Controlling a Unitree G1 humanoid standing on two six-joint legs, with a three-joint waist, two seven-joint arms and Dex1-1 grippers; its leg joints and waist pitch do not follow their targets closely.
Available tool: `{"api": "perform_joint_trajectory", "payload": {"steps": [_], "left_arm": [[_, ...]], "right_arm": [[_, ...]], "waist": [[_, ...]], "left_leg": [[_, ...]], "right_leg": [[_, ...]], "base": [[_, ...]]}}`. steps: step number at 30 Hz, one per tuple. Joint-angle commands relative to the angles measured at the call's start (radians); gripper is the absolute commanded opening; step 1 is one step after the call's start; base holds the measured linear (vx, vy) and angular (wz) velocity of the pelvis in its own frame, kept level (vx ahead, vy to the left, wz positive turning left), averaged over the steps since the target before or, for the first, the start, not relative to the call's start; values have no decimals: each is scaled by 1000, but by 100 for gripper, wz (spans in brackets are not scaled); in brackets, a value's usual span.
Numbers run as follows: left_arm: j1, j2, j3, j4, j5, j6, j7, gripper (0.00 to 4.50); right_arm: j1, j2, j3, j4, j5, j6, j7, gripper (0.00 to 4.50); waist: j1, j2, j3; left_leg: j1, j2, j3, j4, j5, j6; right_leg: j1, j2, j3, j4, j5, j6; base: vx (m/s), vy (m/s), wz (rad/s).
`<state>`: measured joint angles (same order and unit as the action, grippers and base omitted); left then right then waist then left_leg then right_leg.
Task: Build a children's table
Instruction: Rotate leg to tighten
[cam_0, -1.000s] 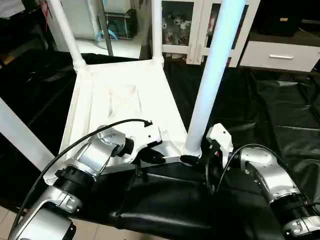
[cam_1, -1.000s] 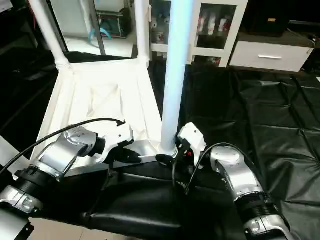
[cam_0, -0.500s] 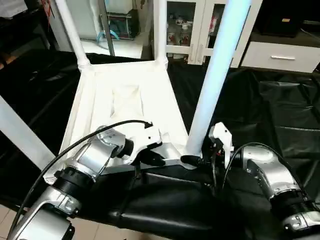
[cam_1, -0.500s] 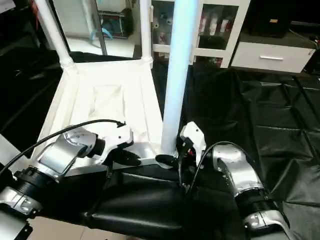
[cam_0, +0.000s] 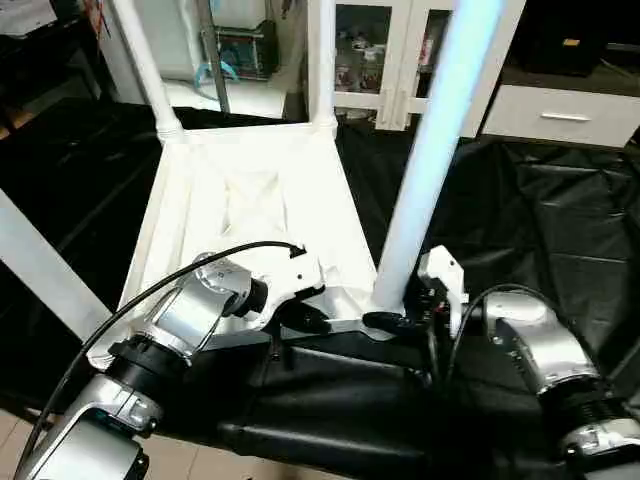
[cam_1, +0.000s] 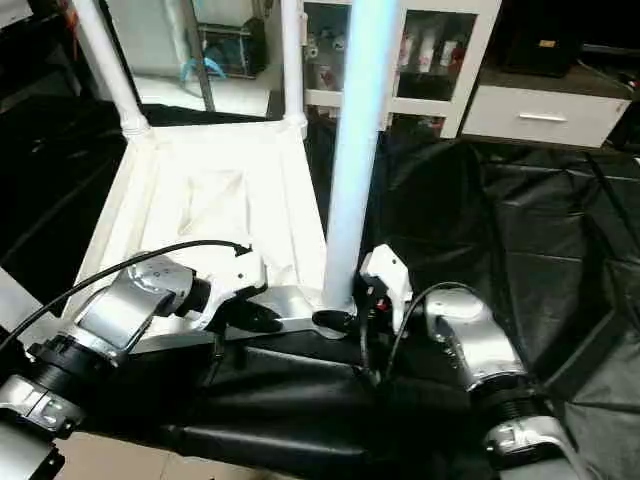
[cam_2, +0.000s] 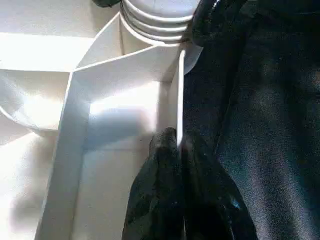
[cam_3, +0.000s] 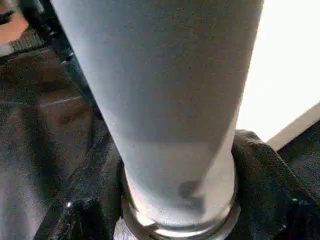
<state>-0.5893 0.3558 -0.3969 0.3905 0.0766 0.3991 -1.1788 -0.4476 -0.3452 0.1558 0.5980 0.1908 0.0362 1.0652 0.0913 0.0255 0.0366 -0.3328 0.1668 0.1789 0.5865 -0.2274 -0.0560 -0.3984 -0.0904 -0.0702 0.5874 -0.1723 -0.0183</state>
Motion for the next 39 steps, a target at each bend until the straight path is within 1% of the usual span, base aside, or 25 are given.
{"api": "perform_joint_trajectory", "payload": {"steps": [1,2,3,5,6,7,8,10,11,12,14,17,19,21,22,23,26,28,29,31,33,34,35,37,39], "left_arm": [[30,-24,-52,49,13,31,13,0],[7,-59,-24,100,13,21,74,0],[-12,-77,-15,134,17,14,104,0],[-33,-96,-8,170,23,8,137,0],[-33,-96,-8,170,23,8,137,0],[-49,-115,2,197,24,13,167,0],[-65,-133,11,222,28,11,201,0],[-100,-170,28,280,34,-1,263,0],[-117,-188,35,310,42,-16,298,0],[-130,-199,39,333,46,-32,315,0],[-152,-225,51,374,51,-55,359,0],[-158,-239,51,393,53,-66,373,0],[-160,-245,52,400,52,-70,372,0],[-167,-252,55,424,53,-82,372,0],[-167,-252,55,424,53,-82,372,0],[-168,-250,52,433,54,-87,363,0],[-162,-242,50,436,55,-95,355,0],[-156,-235,49,432,57,-98,348,0],[-153,-231,48,430,57,-101,342,0],[-148,-225,44,431,60,-115,329,0],[-148,-224,42,435,61,-123,323,0],[-149,-223,40,438,62,-129,317,0],[-149,-224,41,440,60,-133,316,0],[-151,-226,42,446,59,-143,314,0],[-153,-232,41,456,60,-163,315,0]], "right_arm": [[-28,21,-27,48,-35,8,-142,269],[-32,71,-62,69,-42,34,-288,269],[-30,104,-84,67,-41,56,-373,269],[-28,140,-106,63,-43,80,-466,269],[-28,140,-106,63,-43,80,-466,269],[-30,156,-105,66,-70,83,-541,268],[-32,176,-113,71,-85,88,-613,268],[-44,224,-134,94,-110,100,-771,268],[-49,251,-147,106,-120,109,-854,268],[-54,268,-155,111,-130,119,-909,268],[-58,309,-185,115,-173,139,-1116,268],[-50,324,-199,90,-222,102,-1269,267],[-52,324,-199,77,-241,79,-1305,267],[-72,330,-215,97,-225,79,-1322,267],[-72,330,-215,97,-225,79,-1322,267],[-79,335,-202,110,-215,79,-1290,267],[-71,340,-177,96,-218,64,-1265,267],[-55,340,-170,64,-208,37,-1235,267],[-42,338,-173,39,-198,20,-1220,302],[-11,321,-171,-24,-198,5,-1207,323],[2,310,-168,-49,-201,7,-1203,340],[22,293,-172,-94,-207,23,-1209,347],[36,282,-172,-121,-214,33,-1212,357],[79,259,-174,-204,-219,62,-1198,357],[135,238,-173,-290,-215,60,-1161,357]], "waist": [[0,-3,-45],[-8,-6,-41],[-11,2,-39],[-26,5,-39],[-30,2,-38],[-33,5,-37],[-36,2,-37],[-40,1,-37],[-42,-8,-37],[-41,-7,-38],[-41,1,-39],[-40,0,-44],[-36,1,-48],[-35,0,-50],[-35,0,-50],[-33,3,-56],[-30,6,-57],[-30,6,-56],[-29,7,-53],[-29,8,-52],[-25,8,-53],[-23,3,-52],[-19,4,-52],[-10,4,-51],[-3,8,-51]], "left_leg": [[-11,60,-16,-72,-129,79],[-10,56,-22,-77,-197,43],[-7,56,-22,-79,-219,32],[-4,51,-30,-85,-278,-3],[-5,50,-31,-86,-289,-5],[-4,51,-33,-86,-304,-3],[1,48,-29,-83,-307,-2],[-5,47,-32,-86,-299,-5],[-5,47,-32,-87,-301,-4],[-2,47,-32,-87,-302,-5],[-4,48,-33,-89,-301,-5],[-2,49,-30,-91,-277,-16],[-3,50,-23,-87,-229,-8],[-7,48,-20,-84,-191,10],[-7,48,-20,-84,-191,10],[-11,48,-21,-79,-138,28],[-15,48,-19,-71,-67,66],[-15,49,-18,-71,-68,79],[-14,51,-17,-73,-90,76],[-13,53,-17,-76,-121,67],[-10,55,-18,-75,-111,61],[-11,54,-17,-75,-100,61],[-5,54,-14,-72,-94,65],[-9,54,-14,-73,-95,71],[-1,56,-12,-72,-103,72]], "right_leg": [[48,-69,45,-60,-188,-277],[51,-70,44,-72,-316,-233],[48,-70,45,-75,-352,-222],[45,-67,42,-88,-460,-164],[43,-66,41,-91,-474,-153],[41,-68,41,-94,-494,-142],[32,-65,42,-99,-508,-137],[34,-65,41,-99,-514,-128],[32,-64,40,-102,-528,-116],[29,-65,41,-102,-532,-115],[28,-66,42,-102,-516,-113],[29,-63,45,-95,-416,-126],[30,-59,49,-79,-268,-169],[36,-59,48,-71,-186,-195],[36,-59,48,-71,-186,-195],[44,-61,47,-58,-108,-216],[49,-64,46,-50,-19,-247],[49,-65,46,-52,-26,-254],[48,-66,46,-56,-59,-253],[48,-65,47,-60,-97,-243],[46,-63,47,-58,-84,-240],[47,-62,47,-55,-70,-242],[43,-61,49,-55,-57,-241],[47,-61,49,-57,-62,-232],[40,-60,50,-59,-61,-227]], "base": [[0,0,0],[0,0,0],[0,0,0],[-53,-6,-3],[-51,-7,-3],[0,0,0],[0,0,0],[0,0,0],[0,0,0],[0,0,0],[0,0,0],[0,0,0],[0,0,0],[0,0,0],[0,0,0],[0,0,0],[0,0,0],[0,0,0],[0,0,0],[0,0,0],[0,0,0],[0,0,0],[0,0,0],[0,0,0],[0,0,0]]}}
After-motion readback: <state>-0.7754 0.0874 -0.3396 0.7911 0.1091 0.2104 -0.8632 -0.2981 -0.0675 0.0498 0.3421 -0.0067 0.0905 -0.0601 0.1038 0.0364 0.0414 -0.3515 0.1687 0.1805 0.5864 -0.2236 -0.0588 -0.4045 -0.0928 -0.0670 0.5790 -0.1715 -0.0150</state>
